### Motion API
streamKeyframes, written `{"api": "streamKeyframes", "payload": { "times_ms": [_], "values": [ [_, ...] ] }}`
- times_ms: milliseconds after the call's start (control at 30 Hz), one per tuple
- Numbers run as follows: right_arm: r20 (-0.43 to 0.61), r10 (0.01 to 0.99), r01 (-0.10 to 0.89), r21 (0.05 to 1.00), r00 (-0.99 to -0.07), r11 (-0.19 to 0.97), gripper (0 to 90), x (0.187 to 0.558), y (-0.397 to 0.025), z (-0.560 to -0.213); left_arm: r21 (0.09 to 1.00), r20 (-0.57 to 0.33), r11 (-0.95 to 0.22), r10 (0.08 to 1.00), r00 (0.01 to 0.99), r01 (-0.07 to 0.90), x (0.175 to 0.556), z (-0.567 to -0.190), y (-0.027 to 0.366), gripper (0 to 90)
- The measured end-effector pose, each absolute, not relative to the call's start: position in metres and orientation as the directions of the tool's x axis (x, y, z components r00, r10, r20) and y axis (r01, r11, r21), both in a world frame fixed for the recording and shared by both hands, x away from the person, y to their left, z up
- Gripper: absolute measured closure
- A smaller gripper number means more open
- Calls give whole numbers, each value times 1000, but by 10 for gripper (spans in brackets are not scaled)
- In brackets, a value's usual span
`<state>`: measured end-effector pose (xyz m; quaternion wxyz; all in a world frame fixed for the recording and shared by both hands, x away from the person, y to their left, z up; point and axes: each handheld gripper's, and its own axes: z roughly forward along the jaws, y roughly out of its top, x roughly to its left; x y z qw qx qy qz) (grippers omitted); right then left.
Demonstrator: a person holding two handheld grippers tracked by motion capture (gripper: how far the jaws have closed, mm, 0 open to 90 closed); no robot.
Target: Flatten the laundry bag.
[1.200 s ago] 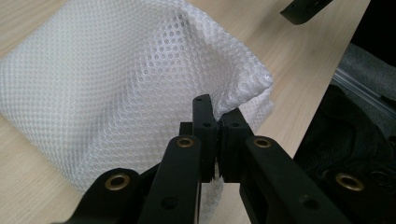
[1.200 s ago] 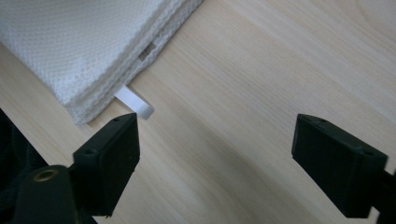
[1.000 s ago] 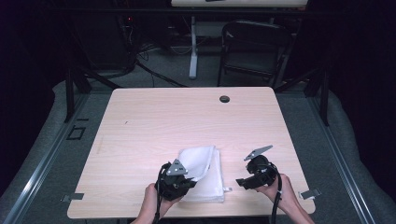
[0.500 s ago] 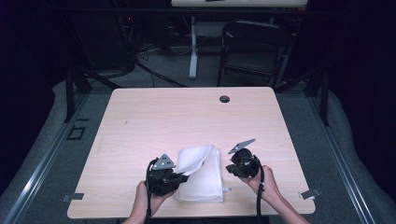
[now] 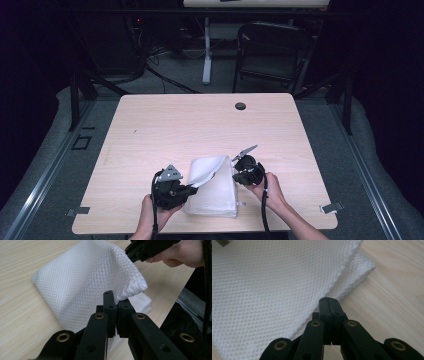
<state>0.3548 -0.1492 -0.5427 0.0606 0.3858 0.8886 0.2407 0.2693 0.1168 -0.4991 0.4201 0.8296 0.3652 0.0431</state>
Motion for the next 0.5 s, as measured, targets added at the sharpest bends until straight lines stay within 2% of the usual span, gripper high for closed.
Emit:
{"api": "streamKeyframes", "payload": {
  "times_ms": [200,500],
  "values": [
    [129,706,665,485,-696,567,900,357,-145,-546,716,-248,-398,622,742,573,270,-505,111,879],
    [146,705,673,478,-694,565,900,357,-138,-557,727,-240,-387,630,738,567,270,-504,113,880]
  ]
}}
